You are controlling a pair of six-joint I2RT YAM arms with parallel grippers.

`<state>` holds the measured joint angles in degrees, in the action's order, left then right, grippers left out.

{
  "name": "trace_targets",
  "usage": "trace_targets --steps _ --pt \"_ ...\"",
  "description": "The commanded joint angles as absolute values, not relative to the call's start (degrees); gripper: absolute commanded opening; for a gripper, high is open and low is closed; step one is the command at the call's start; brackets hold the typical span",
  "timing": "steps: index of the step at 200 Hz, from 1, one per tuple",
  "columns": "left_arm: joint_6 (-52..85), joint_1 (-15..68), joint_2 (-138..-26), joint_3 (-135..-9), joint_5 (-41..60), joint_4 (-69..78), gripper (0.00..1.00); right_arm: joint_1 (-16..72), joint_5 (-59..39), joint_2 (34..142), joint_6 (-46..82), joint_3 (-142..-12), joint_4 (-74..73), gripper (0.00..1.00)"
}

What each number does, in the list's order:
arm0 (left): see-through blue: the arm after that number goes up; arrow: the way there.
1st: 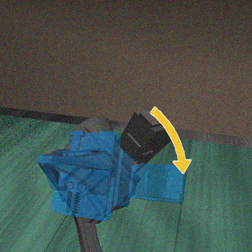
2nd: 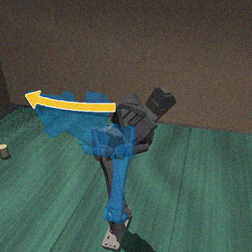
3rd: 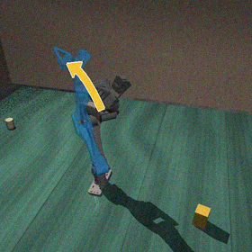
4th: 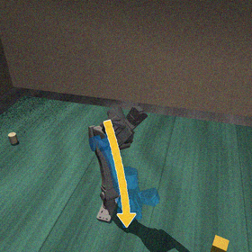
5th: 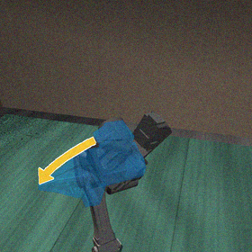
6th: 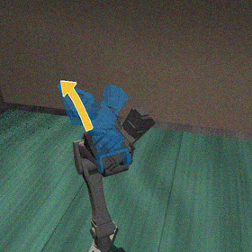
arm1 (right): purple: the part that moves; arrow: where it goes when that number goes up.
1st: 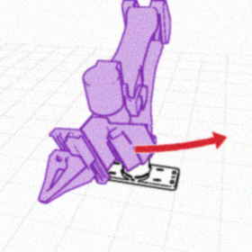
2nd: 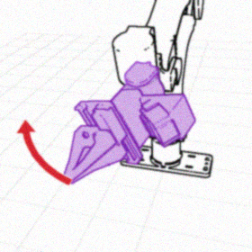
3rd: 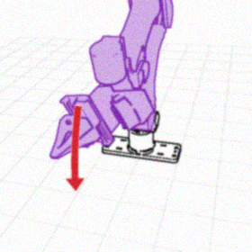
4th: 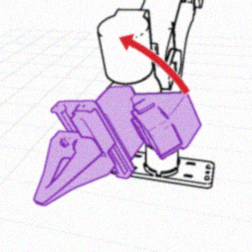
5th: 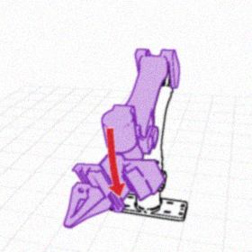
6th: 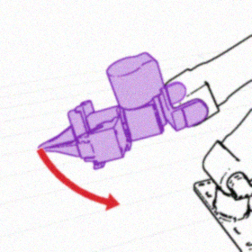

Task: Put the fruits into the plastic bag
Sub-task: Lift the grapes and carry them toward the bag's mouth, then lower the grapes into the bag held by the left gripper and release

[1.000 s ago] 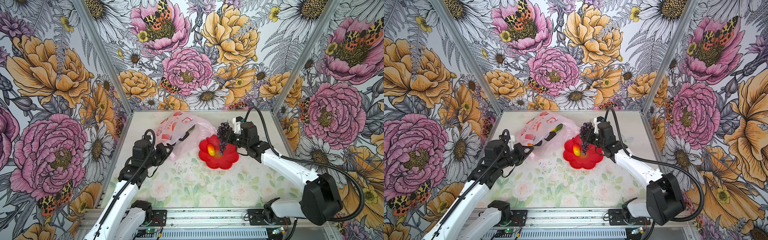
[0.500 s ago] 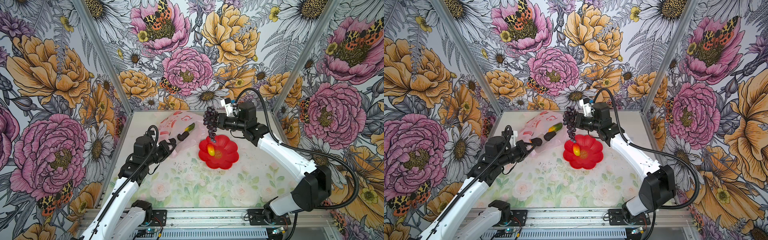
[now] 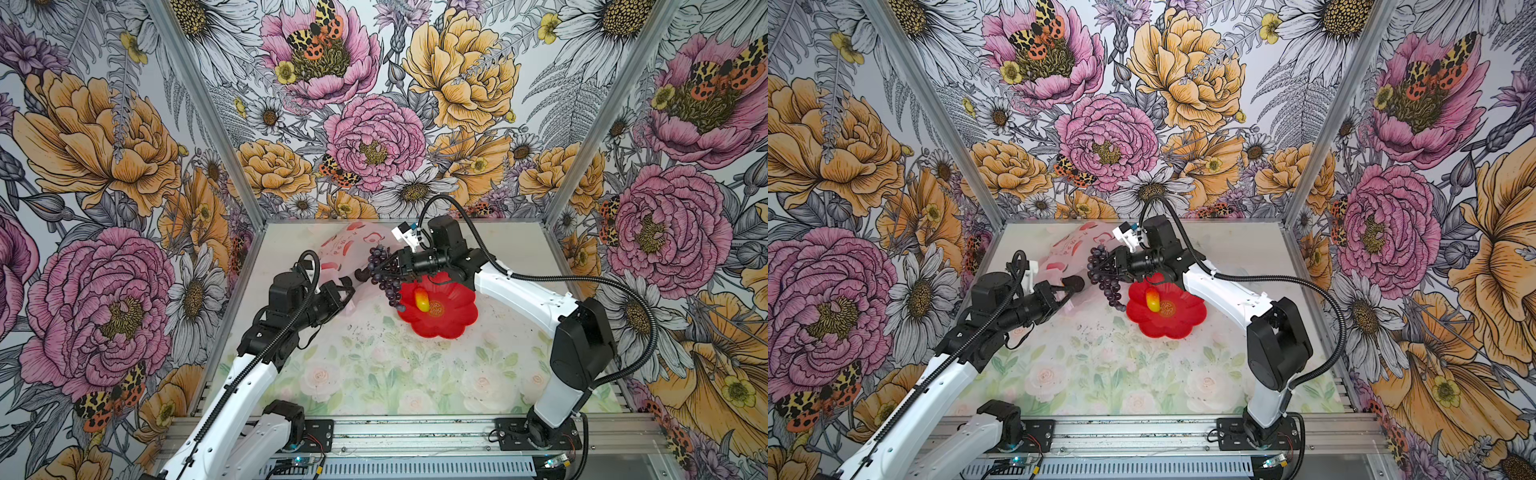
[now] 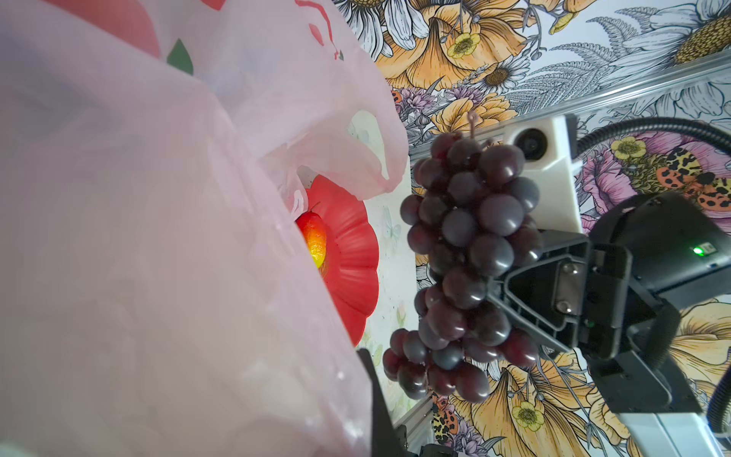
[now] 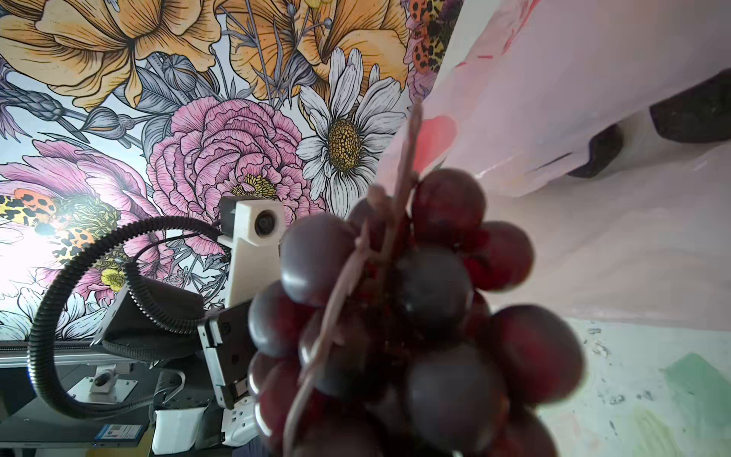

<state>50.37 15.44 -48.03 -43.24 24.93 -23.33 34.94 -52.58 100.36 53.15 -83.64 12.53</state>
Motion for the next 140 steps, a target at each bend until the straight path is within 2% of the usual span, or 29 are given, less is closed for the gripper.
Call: trace_targets --steps 1,140 --pt "49.0 16.0 -46.6 -44.9 24.1 -22.5 0.0 35.4 -56.7 102.1 54.4 -84.3 11.8 0.31" --pt "45.2 24.3 -46.1 -46.1 19.6 -23.8 0.0 36.5 -59.4 112.6 64.2 -86.9 15.7 0.28"
